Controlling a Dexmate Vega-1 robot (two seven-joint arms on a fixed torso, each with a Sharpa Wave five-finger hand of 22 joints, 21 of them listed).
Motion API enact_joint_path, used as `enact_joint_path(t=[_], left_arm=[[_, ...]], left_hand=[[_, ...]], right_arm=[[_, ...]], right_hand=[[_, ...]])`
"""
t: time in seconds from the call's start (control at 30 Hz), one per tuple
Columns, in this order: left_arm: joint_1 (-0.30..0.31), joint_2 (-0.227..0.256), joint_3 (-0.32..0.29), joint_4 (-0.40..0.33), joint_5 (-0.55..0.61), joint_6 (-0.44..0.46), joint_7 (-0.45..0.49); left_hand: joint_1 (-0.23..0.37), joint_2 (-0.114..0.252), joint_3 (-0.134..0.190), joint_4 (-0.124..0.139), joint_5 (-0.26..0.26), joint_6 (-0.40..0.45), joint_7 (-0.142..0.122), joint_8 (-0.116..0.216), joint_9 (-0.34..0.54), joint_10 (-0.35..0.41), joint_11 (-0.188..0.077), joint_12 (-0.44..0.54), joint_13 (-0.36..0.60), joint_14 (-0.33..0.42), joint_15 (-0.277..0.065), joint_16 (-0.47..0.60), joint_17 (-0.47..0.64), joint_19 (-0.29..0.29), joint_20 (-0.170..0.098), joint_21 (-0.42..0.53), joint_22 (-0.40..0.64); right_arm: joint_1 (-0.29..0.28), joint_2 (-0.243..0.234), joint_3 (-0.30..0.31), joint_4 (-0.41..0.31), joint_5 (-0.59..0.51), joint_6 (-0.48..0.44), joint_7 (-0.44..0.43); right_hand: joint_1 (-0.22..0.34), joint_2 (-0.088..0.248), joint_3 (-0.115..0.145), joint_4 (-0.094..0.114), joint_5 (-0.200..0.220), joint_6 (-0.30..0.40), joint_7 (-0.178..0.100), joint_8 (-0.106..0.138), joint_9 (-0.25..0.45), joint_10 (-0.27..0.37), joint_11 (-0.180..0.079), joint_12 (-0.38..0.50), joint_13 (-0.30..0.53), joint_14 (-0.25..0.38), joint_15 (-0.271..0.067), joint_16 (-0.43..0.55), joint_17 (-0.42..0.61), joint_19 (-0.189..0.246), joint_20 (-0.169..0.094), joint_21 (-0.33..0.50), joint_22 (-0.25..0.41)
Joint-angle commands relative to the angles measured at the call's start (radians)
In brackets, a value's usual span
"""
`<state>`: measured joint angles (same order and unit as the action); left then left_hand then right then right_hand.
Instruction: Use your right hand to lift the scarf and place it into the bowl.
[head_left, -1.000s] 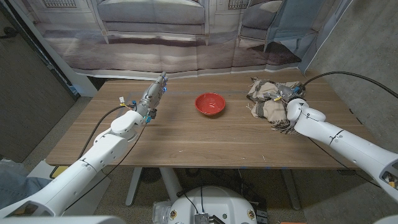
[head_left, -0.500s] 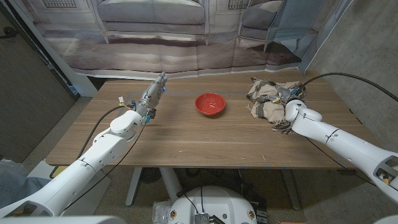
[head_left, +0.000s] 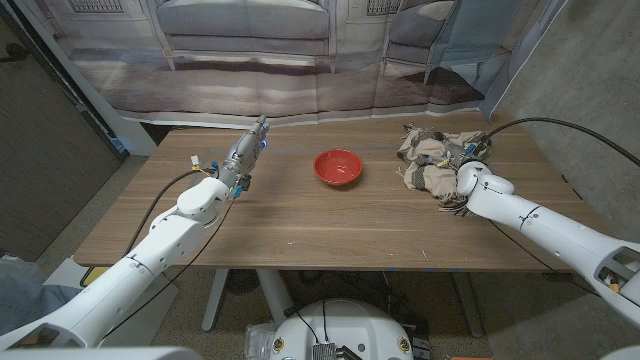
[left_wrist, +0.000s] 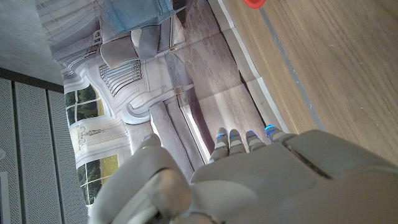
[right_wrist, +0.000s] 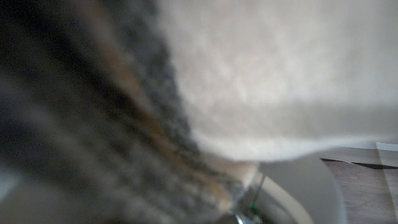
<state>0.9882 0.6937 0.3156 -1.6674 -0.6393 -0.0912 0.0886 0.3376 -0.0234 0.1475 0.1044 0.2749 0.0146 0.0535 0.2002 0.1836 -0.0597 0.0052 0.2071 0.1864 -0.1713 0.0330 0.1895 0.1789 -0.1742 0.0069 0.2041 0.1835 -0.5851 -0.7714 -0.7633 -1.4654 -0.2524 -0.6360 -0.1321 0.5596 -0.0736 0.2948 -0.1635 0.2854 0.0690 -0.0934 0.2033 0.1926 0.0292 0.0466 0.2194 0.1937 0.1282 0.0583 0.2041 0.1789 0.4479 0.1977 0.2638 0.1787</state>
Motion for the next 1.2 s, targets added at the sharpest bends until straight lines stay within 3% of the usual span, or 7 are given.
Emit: enact_joint_path(t=[0.03, 0.3, 0.43, 0.77, 0.87, 0.97, 1.2], left_arm=[[0.003, -0.001, 0.003, -0.006, 0.003, 0.002, 0.007], [0.006, -0.001, 0.001, -0.011, 0.004, 0.000, 0.010], [0.008, -0.001, 0.000, -0.012, 0.004, -0.001, 0.011], [0.011, -0.002, -0.001, -0.010, 0.002, -0.006, 0.009], [0.010, -0.001, -0.001, -0.010, 0.003, -0.005, 0.008], [0.010, -0.001, 0.000, -0.010, 0.003, -0.004, 0.008], [0.011, 0.000, -0.001, -0.011, 0.001, -0.004, 0.007]], left_hand=[[0.001, 0.008, -0.005, 0.002, -0.004, 0.007, 0.003, 0.006, 0.005, 0.005, 0.002, 0.000, 0.002, -0.010, 0.001, 0.000, 0.005, -0.099, 0.008, -0.001, 0.003], [0.001, 0.008, -0.006, 0.002, -0.004, 0.011, 0.003, 0.006, 0.005, 0.006, 0.000, 0.000, 0.002, -0.010, 0.000, 0.000, 0.005, -0.098, 0.007, 0.000, 0.003], [0.002, 0.009, -0.007, 0.002, -0.004, 0.013, 0.004, 0.007, 0.005, 0.007, 0.000, 0.000, 0.002, -0.009, 0.000, 0.000, 0.005, -0.098, 0.007, 0.000, 0.003], [0.002, 0.010, -0.009, 0.002, -0.004, 0.016, 0.004, 0.007, 0.005, 0.010, 0.000, 0.001, 0.002, -0.008, 0.000, 0.000, 0.005, -0.099, 0.008, 0.000, 0.003], [0.002, 0.010, -0.010, 0.002, -0.004, 0.016, 0.004, 0.007, 0.005, 0.010, 0.000, 0.001, 0.002, -0.008, 0.000, 0.000, 0.005, -0.099, 0.009, 0.000, 0.003], [0.002, 0.010, -0.010, 0.002, -0.004, 0.019, 0.005, 0.007, 0.005, 0.011, 0.001, 0.001, 0.002, -0.008, 0.001, 0.000, 0.005, -0.099, 0.009, 0.000, 0.003], [0.002, 0.011, -0.012, 0.002, -0.005, 0.020, 0.005, 0.007, 0.005, 0.011, 0.000, 0.001, 0.002, -0.007, 0.001, 0.000, 0.005, -0.098, 0.008, 0.001, 0.003]], right_arm=[[0.008, 0.008, -0.014, 0.019, 0.000, -0.010, 0.000], [0.015, 0.014, -0.022, 0.031, -0.008, -0.010, -0.009], [0.023, 0.024, -0.031, 0.042, -0.017, -0.028, -0.010], [0.028, 0.044, -0.054, 0.063, -0.057, -0.042, -0.058], [0.021, 0.051, -0.054, 0.067, -0.069, -0.042, -0.094], [0.011, 0.054, -0.044, 0.064, -0.070, -0.034, -0.124], [-0.008, 0.054, -0.015, 0.049, -0.051, -0.022, -0.155]], right_hand=[[0.043, 0.007, 0.016, 0.001, 0.009, 0.028, -0.014, 0.013, 0.006, 0.020, -0.005, 0.010, 0.001, 0.061, -0.021, 0.014, 0.005, 0.085, -0.028, 0.026, 0.006], [0.092, 0.015, 0.032, 0.000, 0.008, 0.065, -0.025, 0.021, 0.008, 0.039, -0.018, 0.016, 0.002, 0.128, -0.048, 0.020, 0.006, 0.158, -0.071, 0.042, 0.008], [0.135, 0.027, 0.048, 0.000, 0.002, 0.084, -0.033, 0.022, 0.009, 0.081, -0.035, 0.031, 0.005, 0.188, -0.085, 0.028, 0.010, 0.195, -0.131, 0.048, 0.010], [0.208, 0.074, 0.078, 0.014, -0.032, 0.248, -0.086, 0.059, 0.011, 0.271, -0.136, 0.100, 0.015, 0.404, -0.200, 0.081, 0.046, 0.349, -0.266, 0.105, 0.029], [0.247, 0.101, 0.091, 0.011, -0.049, 0.344, -0.117, 0.086, 0.018, 0.352, -0.157, 0.137, 0.028, 0.486, -0.233, 0.110, 0.074, 0.418, -0.328, 0.146, 0.039], [0.300, 0.137, 0.099, 0.006, -0.069, 0.427, -0.113, 0.118, 0.035, 0.424, -0.187, 0.177, 0.044, 0.574, -0.270, 0.150, 0.122, 0.492, -0.388, 0.200, 0.049], [0.441, 0.166, 0.091, -0.006, -0.099, 0.569, -0.112, 0.210, 0.098, 0.491, -0.183, 0.249, 0.118, 0.659, -0.292, 0.167, 0.224, 0.521, -0.413, 0.302, 0.077]])
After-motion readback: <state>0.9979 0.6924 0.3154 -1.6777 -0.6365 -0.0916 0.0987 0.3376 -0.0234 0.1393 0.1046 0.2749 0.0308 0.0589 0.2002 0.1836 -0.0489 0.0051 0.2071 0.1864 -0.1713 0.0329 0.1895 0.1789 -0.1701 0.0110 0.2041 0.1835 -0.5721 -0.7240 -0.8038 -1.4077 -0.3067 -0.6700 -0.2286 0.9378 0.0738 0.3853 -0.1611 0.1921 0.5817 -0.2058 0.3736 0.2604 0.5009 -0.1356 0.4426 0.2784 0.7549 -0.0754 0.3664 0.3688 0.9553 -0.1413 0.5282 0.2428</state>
